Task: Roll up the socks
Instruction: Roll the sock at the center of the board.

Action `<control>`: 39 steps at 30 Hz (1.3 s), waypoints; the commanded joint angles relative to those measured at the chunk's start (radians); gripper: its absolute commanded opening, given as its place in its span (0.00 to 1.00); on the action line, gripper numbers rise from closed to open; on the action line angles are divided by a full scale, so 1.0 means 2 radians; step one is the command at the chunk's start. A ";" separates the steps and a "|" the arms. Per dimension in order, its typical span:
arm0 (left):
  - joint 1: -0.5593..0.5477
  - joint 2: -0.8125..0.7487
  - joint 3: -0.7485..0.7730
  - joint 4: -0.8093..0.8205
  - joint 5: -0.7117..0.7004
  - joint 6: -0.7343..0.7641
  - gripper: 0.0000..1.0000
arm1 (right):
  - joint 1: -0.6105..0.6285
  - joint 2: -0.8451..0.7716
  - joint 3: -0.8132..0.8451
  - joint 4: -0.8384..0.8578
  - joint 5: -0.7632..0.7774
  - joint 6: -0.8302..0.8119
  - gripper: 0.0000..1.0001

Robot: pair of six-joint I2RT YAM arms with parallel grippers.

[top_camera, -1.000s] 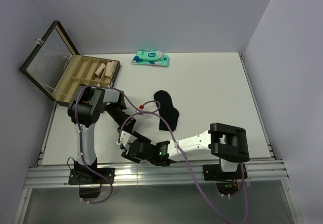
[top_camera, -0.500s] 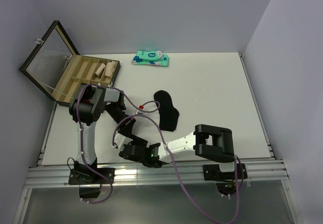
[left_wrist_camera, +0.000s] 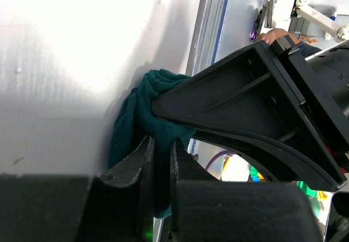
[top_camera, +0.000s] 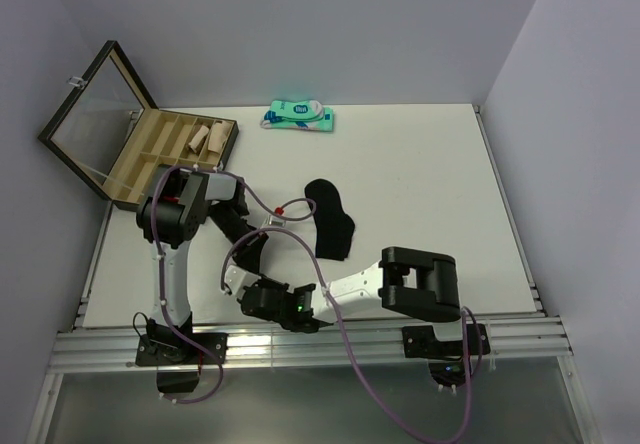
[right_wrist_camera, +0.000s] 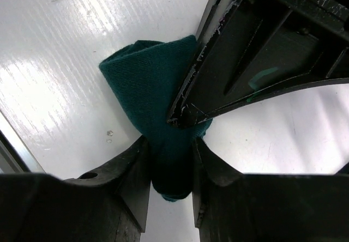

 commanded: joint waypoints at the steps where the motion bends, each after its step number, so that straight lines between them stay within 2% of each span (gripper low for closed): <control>1: 0.006 -0.021 0.014 0.076 -0.019 -0.012 0.16 | -0.019 -0.002 -0.020 0.004 -0.007 0.014 0.15; 6: 0.026 -0.049 0.030 0.093 -0.008 -0.059 0.31 | -0.030 -0.009 -0.029 0.002 -0.005 0.037 0.01; 15: 0.080 -0.089 0.055 0.131 -0.020 -0.129 0.38 | -0.050 -0.012 -0.037 -0.009 -0.004 0.080 0.00; 16: 0.088 -0.097 0.057 0.145 -0.022 -0.176 0.39 | -0.054 -0.015 -0.042 -0.007 -0.008 0.085 0.00; 18: 0.112 -0.122 0.061 0.170 -0.023 -0.213 0.40 | -0.061 -0.019 -0.046 -0.004 -0.010 0.098 0.00; 22: 0.148 -0.159 0.052 0.256 -0.051 -0.348 0.41 | -0.067 -0.007 -0.029 -0.022 0.002 0.116 0.00; 28: 0.149 -0.224 -0.001 0.332 -0.086 -0.430 0.44 | -0.082 0.001 -0.012 -0.031 -0.010 0.146 0.00; 33: 0.149 -0.282 -0.039 0.375 -0.107 -0.399 0.46 | -0.108 -0.013 -0.012 -0.033 -0.057 0.146 0.00; 37: 0.149 -0.310 -0.058 0.379 -0.107 -0.341 0.48 | -0.117 -0.020 -0.015 -0.033 -0.078 0.129 0.00; 39: 0.149 -0.311 -0.065 0.382 -0.110 -0.347 0.48 | -0.121 -0.022 -0.013 -0.037 -0.079 0.132 0.00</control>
